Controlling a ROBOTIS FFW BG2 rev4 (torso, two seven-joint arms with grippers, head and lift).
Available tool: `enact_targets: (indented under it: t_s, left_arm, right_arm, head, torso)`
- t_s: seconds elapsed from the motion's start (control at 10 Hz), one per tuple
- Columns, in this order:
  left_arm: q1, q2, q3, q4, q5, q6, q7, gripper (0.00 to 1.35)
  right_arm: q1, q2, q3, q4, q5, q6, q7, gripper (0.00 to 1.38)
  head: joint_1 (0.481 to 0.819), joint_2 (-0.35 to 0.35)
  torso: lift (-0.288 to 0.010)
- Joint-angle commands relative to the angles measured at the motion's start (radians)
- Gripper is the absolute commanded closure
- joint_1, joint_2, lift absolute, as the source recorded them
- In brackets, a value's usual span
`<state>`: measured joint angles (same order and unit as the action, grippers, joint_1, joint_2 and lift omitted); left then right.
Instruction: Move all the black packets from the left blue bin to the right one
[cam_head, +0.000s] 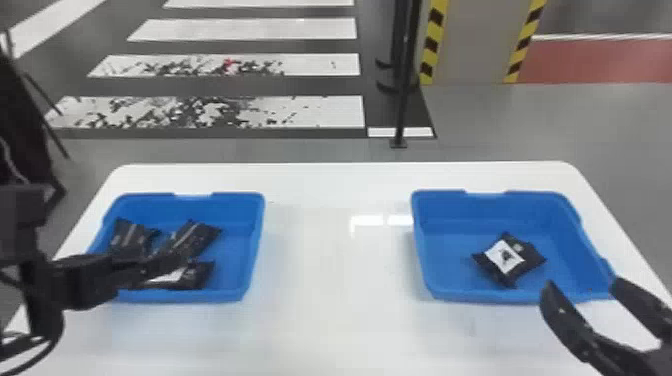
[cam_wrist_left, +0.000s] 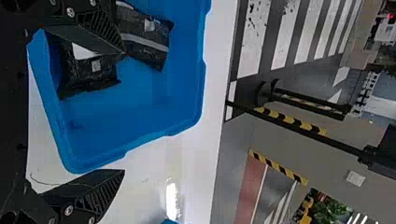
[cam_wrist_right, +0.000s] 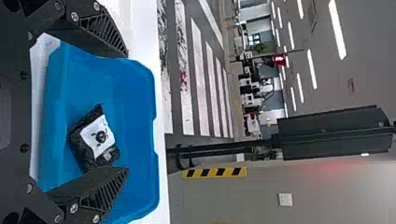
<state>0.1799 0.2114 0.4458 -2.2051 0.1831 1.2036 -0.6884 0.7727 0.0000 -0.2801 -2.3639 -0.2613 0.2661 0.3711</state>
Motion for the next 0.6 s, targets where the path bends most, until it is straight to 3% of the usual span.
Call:
enact_targets:
  t_s: [0.0, 0.3, 0.5]
  left_arm:
    - [-0.035, 0.011, 0.019, 0.049, -0.032, 0.033, 0.006, 0.15]
    - [-0.111, 0.019, 0.037, 0.159, -0.101, 0.092, 0.024, 0.15]
    - [-0.185, 0.043, -0.009, 0.280, -0.113, 0.109, 0.024, 0.15]
  right_arm:
    - [0.030, 0.001, 0.021, -0.006, -0.020, 0.006, 0.000, 0.18]
    - [0.032, 0.001, 0.025, 0.006, -0.036, 0.016, 0.000, 0.18]
    - [0.030, 0.001, 0.029, 0.014, -0.044, 0.026, 0.002, 0.18]
  head:
    - [0.695, 0.069]
    - [0.695, 0.171]
    - [0.695, 0.194]
  torso:
    - [-0.139]
    - [-0.139]
    - [-0.139]
